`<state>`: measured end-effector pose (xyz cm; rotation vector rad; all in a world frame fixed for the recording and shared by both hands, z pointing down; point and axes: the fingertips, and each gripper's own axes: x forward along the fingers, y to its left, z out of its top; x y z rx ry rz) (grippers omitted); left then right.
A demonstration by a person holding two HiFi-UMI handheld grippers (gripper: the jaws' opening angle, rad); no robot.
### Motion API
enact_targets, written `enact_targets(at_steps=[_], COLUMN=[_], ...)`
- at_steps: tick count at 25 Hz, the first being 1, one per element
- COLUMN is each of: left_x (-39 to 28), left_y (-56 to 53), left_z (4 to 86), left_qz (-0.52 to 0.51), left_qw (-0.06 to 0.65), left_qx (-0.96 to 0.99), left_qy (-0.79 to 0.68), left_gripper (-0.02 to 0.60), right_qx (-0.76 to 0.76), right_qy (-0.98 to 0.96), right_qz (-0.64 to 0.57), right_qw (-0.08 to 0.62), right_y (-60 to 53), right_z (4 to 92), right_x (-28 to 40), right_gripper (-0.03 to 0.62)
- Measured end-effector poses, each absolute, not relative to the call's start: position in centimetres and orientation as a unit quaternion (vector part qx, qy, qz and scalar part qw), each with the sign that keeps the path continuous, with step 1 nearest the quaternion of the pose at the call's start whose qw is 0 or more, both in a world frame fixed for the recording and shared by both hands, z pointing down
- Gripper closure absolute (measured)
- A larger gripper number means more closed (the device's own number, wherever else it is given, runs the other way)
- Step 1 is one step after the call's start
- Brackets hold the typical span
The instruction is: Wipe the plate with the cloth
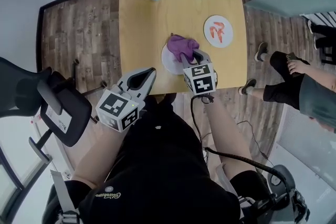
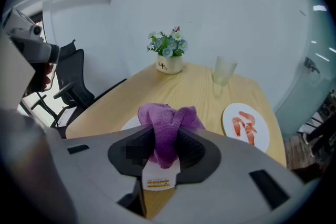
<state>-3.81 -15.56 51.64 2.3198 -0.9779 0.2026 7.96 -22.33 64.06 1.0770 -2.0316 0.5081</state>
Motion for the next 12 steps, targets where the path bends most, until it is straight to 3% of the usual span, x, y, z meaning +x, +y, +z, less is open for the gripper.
enact_targets(at_steps=[12], left_x=[-3.1], left_y=[-15.7], left_z=[51.5], left_qz=[0.073], left_qw=[0.303], left_qx=[0.879], left_qy=[-0.362], left_gripper=[0.581], right_qx=[0.405], right_qy=[-0.800], right_qz=[0.214], right_qw=[0.387], right_y=[-18.0], right_z=[64.1], right_x=[7.6], right_gripper=[0.490])
